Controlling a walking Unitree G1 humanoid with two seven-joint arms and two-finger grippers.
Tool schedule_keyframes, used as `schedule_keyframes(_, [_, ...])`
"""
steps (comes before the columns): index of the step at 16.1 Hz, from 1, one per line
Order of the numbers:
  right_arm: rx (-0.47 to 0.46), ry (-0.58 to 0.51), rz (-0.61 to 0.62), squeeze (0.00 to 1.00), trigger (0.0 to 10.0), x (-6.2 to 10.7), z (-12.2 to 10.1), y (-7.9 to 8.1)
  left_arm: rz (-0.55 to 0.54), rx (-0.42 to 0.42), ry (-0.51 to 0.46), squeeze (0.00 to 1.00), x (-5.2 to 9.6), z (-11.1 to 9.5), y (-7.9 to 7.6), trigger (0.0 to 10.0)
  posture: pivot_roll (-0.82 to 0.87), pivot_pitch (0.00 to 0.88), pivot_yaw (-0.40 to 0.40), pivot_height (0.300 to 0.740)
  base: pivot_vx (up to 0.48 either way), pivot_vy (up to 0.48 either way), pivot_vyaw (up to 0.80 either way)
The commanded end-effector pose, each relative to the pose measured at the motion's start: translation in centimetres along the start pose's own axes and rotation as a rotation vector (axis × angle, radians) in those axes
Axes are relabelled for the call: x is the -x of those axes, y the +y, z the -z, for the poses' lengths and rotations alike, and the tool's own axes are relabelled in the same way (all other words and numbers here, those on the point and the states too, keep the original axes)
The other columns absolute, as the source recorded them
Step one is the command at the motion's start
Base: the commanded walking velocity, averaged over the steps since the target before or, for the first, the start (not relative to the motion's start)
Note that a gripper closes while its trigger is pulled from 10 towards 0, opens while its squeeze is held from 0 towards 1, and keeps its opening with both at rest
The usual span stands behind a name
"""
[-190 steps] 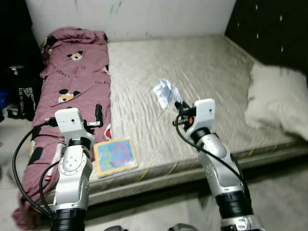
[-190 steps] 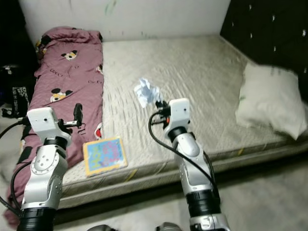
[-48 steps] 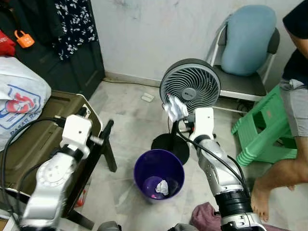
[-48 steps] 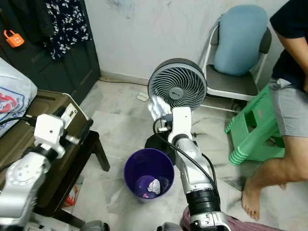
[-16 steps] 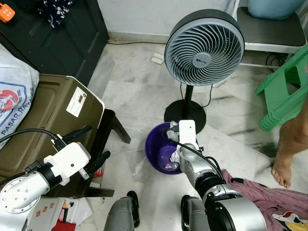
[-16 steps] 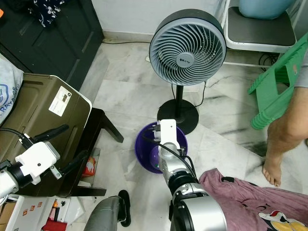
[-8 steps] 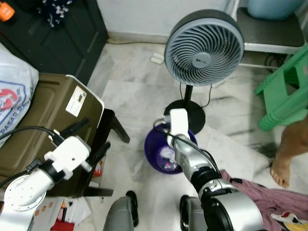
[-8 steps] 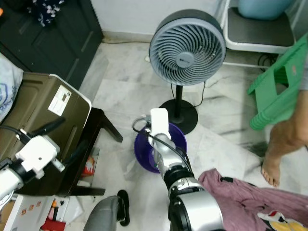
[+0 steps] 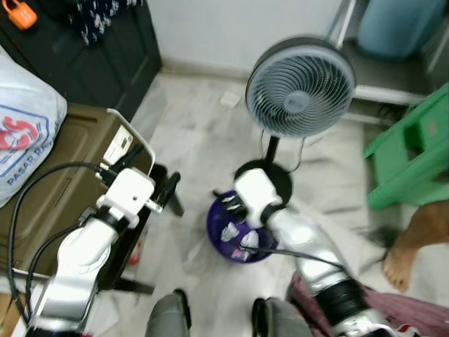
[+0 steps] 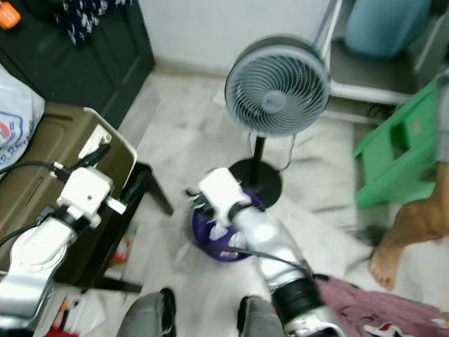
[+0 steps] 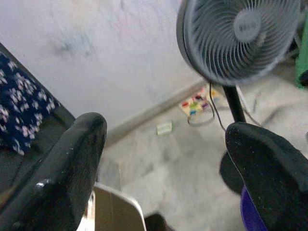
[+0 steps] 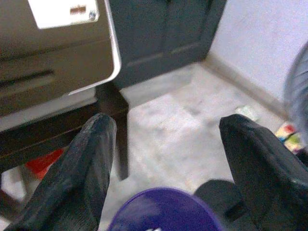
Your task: Clean up the room
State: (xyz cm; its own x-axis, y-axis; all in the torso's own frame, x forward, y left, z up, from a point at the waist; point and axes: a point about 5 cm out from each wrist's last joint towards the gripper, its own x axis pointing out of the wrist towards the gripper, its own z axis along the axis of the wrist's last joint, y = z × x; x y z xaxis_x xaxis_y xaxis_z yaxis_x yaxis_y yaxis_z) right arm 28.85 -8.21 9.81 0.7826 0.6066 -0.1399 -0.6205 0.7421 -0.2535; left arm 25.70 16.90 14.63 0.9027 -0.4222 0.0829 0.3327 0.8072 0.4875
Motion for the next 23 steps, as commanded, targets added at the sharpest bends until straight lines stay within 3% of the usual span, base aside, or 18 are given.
schedule_keyframes(1, [-0.018,0.0,-0.005,1.0,10.0,0.9,-0.1,0.1,-0.018,0.001,-0.006,0.0,-0.2,0.1,-0.1,10.0,-0.07,0.047,0.037,0.74,0.0,0.0,0.0])
schedule_keyframes(2, [-0.037,0.02,0.047,1.0,10.0,2.1,0.1,-1.0,-0.043,0.022,-0.018,0.0,-1.1,0.2,-0.2,10.0,-0.1,0.013,0.047,0.74,0.0,0.0,0.0])
schedule_keyframes(3, [-0.08,0.029,0.098,0.36,10.0,3.2,0.1,-1.8,-0.065,0.043,-0.025,0.0,-1.8,0.2,-0.2,10.0,-0.12,0.0,0.059,0.74,0.0,0.0,0.0])
schedule_keyframes(4, [-0.106,0.033,0.155,0.0,10.0,4.3,0.3,-2.6,-0.091,0.066,-0.032,0.0,-2.6,0.2,-0.2,10.0,-0.13,0.0,0.07,0.74,0.0,0.0,0.0])
schedule_keyframes(6, [-0.129,0.011,0.232,0.0,10.0,5.6,0.4,-3.6,-0.137,0.127,-0.031,0.0,-3.3,0.4,-0.4,10.0,-0.14,0.0,0.082,0.74,0.0,0.0,0.0])
schedule_keyframes(9, [-0.067,-0.021,0.388,0.0,10.0,4.5,-1.1,-4.9,-0.205,0.195,-0.02,0.0,-2.9,0.9,-1.1,10.0,-0.12,0.0,0.047,0.74,0.0,0.0,0.0])
schedule_keyframes(10, [-0.04,-0.123,0.453,0.0,10.0,3.9,-2.6,-5.7,-0.268,0.229,-0.007,0.0,-2.3,1.2,-1.1,10.0,-0.11,0.0,0.031,0.74,0.0,0.0,0.0])
schedule_keyframes(11, [-0.034,-0.115,0.53,0.0,10.0,3.8,-2.6,-6.2,-0.3,0.25,0.002,0.0,-2.0,1.4,-1.0,10.0,-0.1,0.0,0.026,0.74,0.0,0.0,0.0])
schedule_keyframes(13, [-0.139,-0.064,0.624,0.0,10.0,4.2,-1.6,-6.7,-0.348,0.285,0.012,0.0,-1.3,1.8,-0.7,10.0,-0.1,0.0,0.025,0.74,0.0,0.0,0.0])
schedule_keyframes(14, [-0.181,-0.086,0.615,1.0,10.0,4.4,-1.7,-6.3,-0.355,0.294,0.018,0.0,-0.9,1.9,-0.6,10.0,-0.11,0.0,0.036,0.74,0.0,0.0,0.0])
schedule_keyframes(15, [-0.164,-0.109,0.588,1.0,10.0,4.4,-2.0,-6.1,-0.351,0.298,0.025,0.0,-0.8,2.0,-0.7,10.0,-0.12,0.0,0.037,0.74,0.0,0.0,0.0])
schedule_keyframes(17, [-0.251,-0.118,0.558,1.0,10.0,4.7,-1.1,-5.3,-0.358,0.311,0.052,0.0,-1.1,2.5,-0.9,10.0,-0.13,0.0,0.04,0.74,0.0,0.0,0.0])
schedule_keyframes(20, [-0.315,-0.046,0.621,1.0,10.0,5.4,0.4,-5.6,-0.368,0.326,0.035,0.0,-1.4,1.8,-1.1,10.0,-0.13,0.0,0.034,0.74,0.0,0.0,0.0])
schedule_keyframes(21, [-0.301,-0.04,0.619,0.71,10.0,5.4,0.3,-5.6,-0.357,0.32,0.029,0.0,-1.4,1.6,-1.2,10.0,-0.13,0.0,0.032,0.74,0.0,0.0,0.0])
schedule_keyframes(22, [-0.292,-0.041,0.612,0.0,10.0,5.3,0.3,-5.5,-0.345,0.302,0.024,0.0,-1.5,1.4,-1.3,10.0,-0.13,0.0,0.03,0.74,0.0,0.0,0.0])
schedule_keyframes(23, [-0.267,-0.04,0.599,0.0,10.0,5.2,0.2,-5.4,-0.351,0.285,0.022,0.0,-1.5,1.3,-1.3,10.0,-0.13,0.0,0.029,0.74,0.0,0.0,0.4])
